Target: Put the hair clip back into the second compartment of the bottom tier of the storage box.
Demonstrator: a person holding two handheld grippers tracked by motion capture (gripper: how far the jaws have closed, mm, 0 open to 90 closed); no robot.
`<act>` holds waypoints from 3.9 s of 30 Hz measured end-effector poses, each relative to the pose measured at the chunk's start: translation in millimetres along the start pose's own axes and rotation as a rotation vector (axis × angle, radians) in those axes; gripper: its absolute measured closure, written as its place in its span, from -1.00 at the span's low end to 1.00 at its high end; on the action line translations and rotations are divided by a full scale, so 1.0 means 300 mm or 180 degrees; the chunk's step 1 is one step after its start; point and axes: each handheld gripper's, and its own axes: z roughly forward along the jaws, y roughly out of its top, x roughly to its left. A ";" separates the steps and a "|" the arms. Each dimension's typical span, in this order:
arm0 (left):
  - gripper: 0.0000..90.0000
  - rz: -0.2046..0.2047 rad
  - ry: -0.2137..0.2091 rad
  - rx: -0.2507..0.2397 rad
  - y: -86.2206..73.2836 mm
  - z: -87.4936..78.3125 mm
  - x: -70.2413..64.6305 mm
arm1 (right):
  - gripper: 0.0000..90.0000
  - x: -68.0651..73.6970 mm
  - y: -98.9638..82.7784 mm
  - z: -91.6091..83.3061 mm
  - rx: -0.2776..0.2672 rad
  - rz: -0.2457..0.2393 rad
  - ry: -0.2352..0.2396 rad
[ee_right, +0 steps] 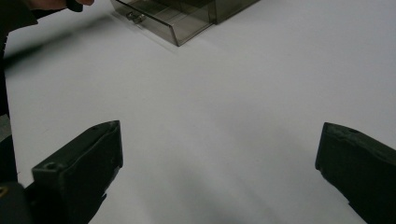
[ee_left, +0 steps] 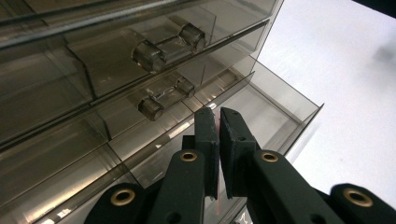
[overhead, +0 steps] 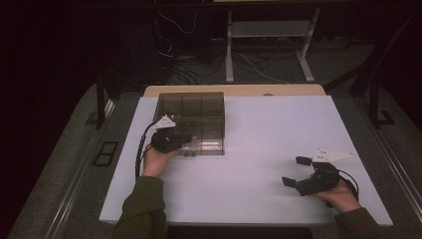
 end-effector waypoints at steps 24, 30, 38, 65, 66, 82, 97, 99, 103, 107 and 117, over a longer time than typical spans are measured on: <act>0.87 -0.0039 -0.0029 0.0186 -0.022 0.048 0.004 | -1.00 0.001 0.000 0.000 0.0002 -0.0003 0.0005; 0.81 -0.0033 -0.0011 0.0177 -0.022 0.048 0.003 | -1.00 0.001 0.000 -0.001 -0.0002 -0.0007 0.0005; 0.72 -0.0023 -0.0018 0.0121 -0.016 0.037 0.001 | -1.00 0.000 -0.001 0.000 0.0001 -0.0005 0.0009; 0.06 0.0120 -0.0079 0.0017 0.008 -0.033 -0.051 | -1.00 -0.008 -0.002 0.009 0.0025 -0.0073 0.0005; 0.04 0.0129 -0.0081 0.0027 0.008 -0.034 -0.053 | -1.00 -0.009 -0.001 0.011 0.0024 -0.0076 0.0007; -0.36 0.0186 -0.0043 0.0041 -0.012 -0.083 -0.105 | -1.00 -0.014 -0.002 0.010 0.0025 -0.0055 -0.0014; -0.72 0.0160 -0.0039 -0.0016 -0.066 -0.145 -0.157 | -1.00 -0.015 -0.002 0.010 0.0026 -0.0037 -0.0030; -0.73 0.0179 -0.0054 -0.0003 -0.070 -0.146 -0.163 | -1.00 -0.015 -0.002 0.010 0.0027 -0.0034 -0.0031; -0.84 0.0210 -0.0063 0.0027 -0.083 -0.145 -0.186 | -1.00 -0.015 -0.002 0.009 0.0025 -0.0035 -0.0034; -0.95 0.0239 -0.0090 0.0038 -0.101 -0.142 -0.203 | -1.00 -0.016 -0.003 0.008 0.0022 -0.0026 -0.0039; -1.00 0.0296 -0.0172 -0.0002 -0.149 -0.156 -0.229 | -1.00 -0.016 -0.002 0.008 0.0015 -0.0032 -0.0046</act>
